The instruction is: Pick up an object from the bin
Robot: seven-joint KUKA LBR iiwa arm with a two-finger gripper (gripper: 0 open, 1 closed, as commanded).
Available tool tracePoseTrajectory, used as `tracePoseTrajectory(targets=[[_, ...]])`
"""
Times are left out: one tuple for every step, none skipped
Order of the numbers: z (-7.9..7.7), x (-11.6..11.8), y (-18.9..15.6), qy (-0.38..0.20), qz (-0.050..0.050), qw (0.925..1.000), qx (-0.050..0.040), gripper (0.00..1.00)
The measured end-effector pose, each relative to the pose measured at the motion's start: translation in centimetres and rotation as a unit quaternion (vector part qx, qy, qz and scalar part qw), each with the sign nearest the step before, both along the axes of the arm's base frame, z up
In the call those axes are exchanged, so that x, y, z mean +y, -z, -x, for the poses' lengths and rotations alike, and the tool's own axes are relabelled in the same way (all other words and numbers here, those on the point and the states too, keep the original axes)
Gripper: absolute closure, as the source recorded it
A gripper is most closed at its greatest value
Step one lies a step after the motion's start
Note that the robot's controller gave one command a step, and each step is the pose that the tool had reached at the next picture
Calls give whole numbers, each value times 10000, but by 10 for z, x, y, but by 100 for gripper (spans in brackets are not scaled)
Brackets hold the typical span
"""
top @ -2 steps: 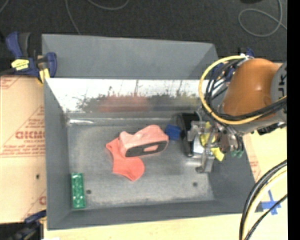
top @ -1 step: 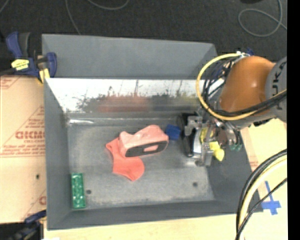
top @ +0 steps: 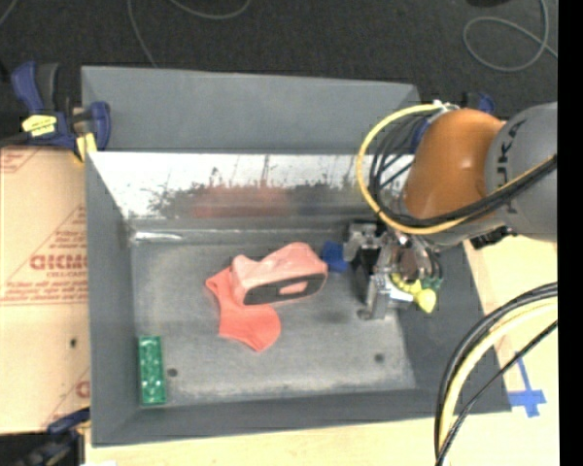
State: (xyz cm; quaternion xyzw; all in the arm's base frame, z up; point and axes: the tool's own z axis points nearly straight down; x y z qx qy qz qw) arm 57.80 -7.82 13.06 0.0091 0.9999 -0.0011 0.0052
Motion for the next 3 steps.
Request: tracePoseTrajectory(targets=[[-15, 14, 7, 13, 5, 10000, -19, 0], [-21, 41, 16, -1332, 36, 9911, -23, 0], [-14, 63, 32, -887, 30, 9960, -55, 0]])
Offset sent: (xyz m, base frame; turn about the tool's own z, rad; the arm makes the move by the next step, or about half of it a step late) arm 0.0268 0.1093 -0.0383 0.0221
